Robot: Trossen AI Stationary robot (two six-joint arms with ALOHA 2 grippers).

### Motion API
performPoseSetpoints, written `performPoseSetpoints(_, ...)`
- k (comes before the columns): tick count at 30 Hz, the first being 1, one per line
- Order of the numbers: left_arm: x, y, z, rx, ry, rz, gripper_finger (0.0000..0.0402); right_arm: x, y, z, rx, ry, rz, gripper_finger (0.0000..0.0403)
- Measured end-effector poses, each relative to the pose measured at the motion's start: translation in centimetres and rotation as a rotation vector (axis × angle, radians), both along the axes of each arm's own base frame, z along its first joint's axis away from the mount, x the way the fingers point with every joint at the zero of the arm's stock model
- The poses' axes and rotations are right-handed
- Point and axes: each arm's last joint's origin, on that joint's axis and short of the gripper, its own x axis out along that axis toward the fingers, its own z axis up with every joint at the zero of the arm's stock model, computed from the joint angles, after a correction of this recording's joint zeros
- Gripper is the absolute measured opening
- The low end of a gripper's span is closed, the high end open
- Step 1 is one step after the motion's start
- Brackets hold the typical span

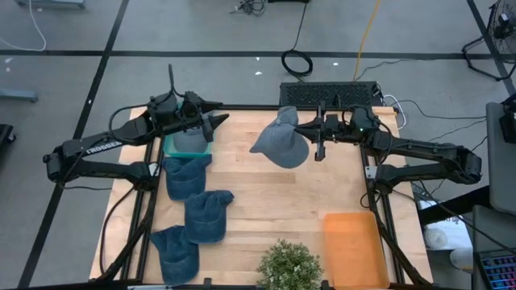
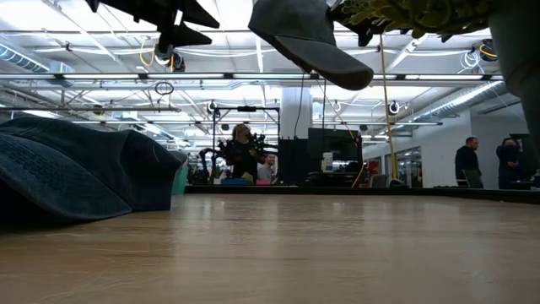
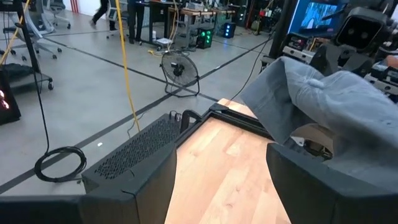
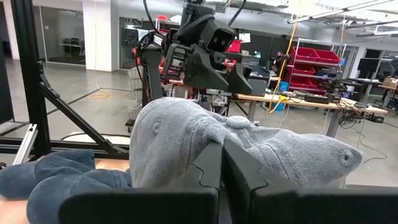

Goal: Pick & Place hat
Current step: Put the gray cap into the green bin

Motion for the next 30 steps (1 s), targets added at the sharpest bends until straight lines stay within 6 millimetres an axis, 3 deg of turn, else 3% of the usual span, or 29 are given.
performPoseSetpoints(30,0.77,0.35,0.15,0.028,-0.043,-0.001,0.0255,0.88,0.19,-0.21,-0.008,-0.024,0.022,0.0000)
